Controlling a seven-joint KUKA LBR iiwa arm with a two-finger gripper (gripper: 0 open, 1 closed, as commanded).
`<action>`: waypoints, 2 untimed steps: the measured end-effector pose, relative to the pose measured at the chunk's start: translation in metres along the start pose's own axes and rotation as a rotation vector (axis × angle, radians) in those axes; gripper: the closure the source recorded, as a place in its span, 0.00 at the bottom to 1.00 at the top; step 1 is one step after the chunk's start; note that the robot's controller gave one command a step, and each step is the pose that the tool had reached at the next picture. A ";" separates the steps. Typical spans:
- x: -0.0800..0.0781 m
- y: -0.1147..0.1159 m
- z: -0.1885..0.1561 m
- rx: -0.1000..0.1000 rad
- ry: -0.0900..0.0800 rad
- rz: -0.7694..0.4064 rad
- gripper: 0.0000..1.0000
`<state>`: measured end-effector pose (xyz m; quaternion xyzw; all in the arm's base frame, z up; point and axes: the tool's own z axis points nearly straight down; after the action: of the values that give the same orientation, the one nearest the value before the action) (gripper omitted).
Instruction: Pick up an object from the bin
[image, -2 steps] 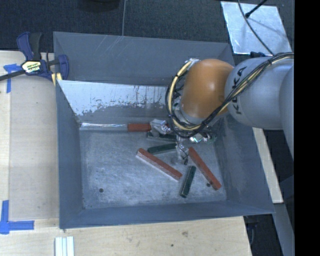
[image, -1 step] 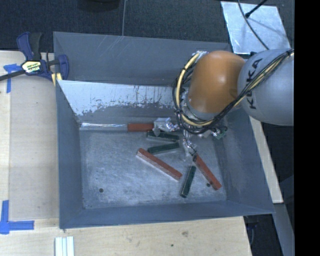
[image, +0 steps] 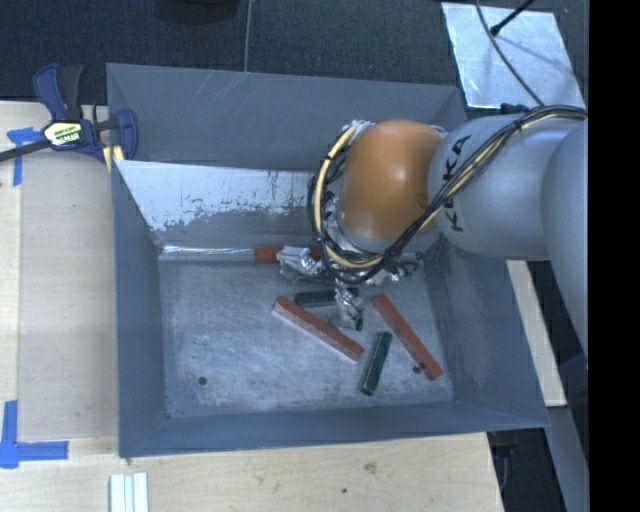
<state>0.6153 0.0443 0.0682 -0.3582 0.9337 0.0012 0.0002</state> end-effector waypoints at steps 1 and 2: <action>0.028 -0.032 -0.002 0.000 0.002 0.319 0.00; 0.024 -0.034 -0.007 0.006 -0.012 0.320 1.00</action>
Offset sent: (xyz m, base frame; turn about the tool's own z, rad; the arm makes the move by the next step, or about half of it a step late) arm 0.0005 -0.0430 0.0018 0.3201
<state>0.6201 0.0029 0.0752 -0.2050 0.9787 0.0005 0.0069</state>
